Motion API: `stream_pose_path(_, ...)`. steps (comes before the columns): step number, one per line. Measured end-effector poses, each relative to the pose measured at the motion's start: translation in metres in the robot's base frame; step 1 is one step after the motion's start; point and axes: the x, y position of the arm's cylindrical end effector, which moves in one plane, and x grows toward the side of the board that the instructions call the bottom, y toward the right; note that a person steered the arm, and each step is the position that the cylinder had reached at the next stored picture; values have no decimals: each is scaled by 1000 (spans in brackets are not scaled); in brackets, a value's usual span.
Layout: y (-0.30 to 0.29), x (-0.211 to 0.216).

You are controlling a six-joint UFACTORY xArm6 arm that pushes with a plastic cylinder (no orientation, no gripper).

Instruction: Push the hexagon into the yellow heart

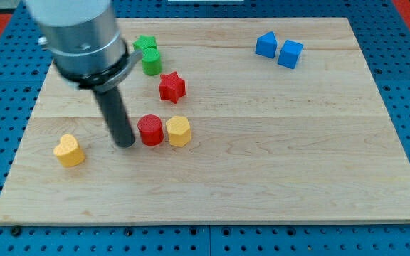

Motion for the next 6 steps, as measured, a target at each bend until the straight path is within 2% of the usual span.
stream_pose_path(1, 15, -21)
stream_pose_path(2, 16, 12)
stream_pose_path(3, 36, 9)
stream_pose_path(5, 44, -36)
stream_pose_path(6, 82, -18)
